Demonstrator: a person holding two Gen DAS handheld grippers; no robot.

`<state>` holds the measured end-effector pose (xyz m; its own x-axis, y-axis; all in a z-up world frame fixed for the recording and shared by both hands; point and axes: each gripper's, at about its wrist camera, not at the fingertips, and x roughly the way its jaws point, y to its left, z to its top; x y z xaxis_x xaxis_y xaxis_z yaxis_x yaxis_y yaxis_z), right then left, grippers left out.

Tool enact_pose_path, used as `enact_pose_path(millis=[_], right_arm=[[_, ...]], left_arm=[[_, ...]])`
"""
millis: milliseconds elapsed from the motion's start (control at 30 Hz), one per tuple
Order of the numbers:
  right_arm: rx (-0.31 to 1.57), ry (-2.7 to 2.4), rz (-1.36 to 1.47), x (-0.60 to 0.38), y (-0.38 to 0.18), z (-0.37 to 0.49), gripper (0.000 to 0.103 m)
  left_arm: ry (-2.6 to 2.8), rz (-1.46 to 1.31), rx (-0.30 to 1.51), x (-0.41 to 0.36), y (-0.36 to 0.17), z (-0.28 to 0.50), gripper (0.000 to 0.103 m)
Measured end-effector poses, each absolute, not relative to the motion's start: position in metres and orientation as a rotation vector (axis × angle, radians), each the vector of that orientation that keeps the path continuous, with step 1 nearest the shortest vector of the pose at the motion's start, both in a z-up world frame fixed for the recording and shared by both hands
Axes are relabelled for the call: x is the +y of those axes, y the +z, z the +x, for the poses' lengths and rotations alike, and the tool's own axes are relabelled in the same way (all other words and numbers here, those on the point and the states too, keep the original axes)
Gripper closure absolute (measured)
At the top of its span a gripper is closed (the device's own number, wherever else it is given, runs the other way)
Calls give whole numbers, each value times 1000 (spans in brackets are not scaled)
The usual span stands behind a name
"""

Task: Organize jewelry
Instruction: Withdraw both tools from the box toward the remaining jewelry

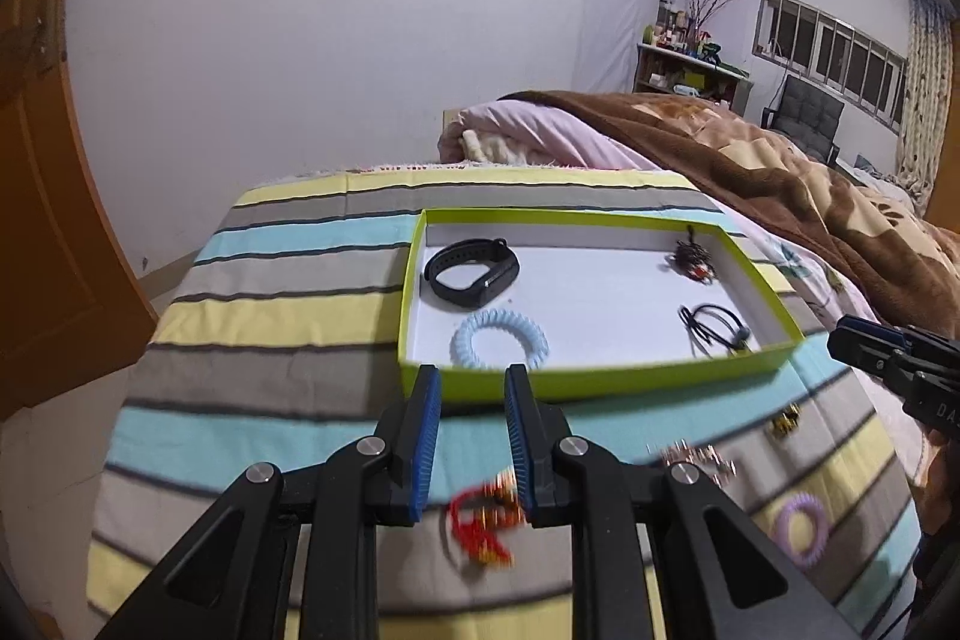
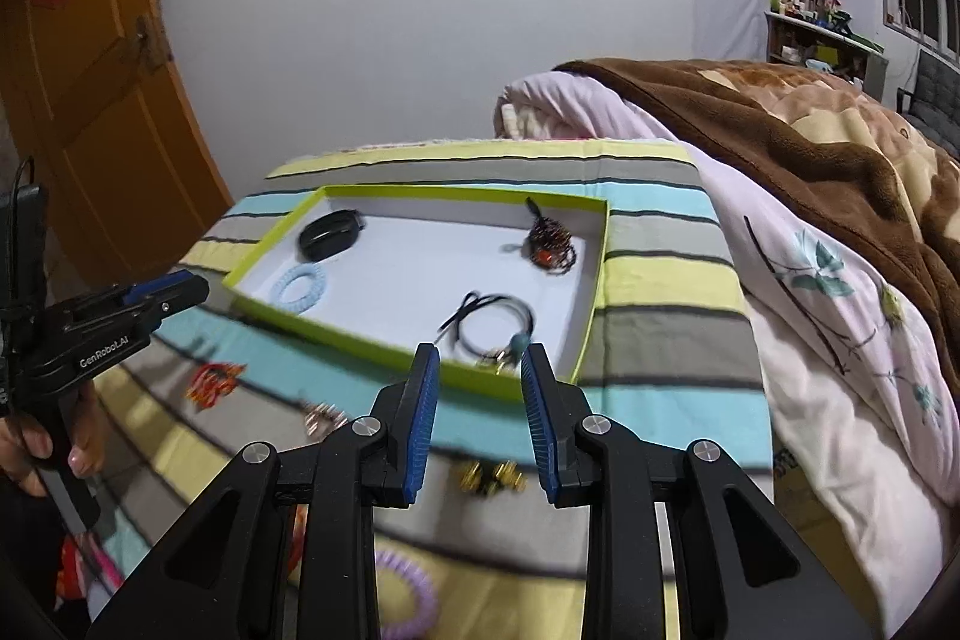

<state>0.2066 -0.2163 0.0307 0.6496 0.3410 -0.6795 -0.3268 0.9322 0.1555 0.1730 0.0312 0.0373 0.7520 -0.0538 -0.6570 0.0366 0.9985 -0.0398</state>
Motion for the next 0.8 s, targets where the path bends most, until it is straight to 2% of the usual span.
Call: enact_pose_path(millis=[467, 800], right_arm=[[793, 398, 32, -220, 21, 111, 74], [826, 415, 41, -215, 12, 95, 74]], left_arm=[[-90, -34, 724, 22, 26, 61, 82], [-101, -48, 731, 18, 21, 47, 82]])
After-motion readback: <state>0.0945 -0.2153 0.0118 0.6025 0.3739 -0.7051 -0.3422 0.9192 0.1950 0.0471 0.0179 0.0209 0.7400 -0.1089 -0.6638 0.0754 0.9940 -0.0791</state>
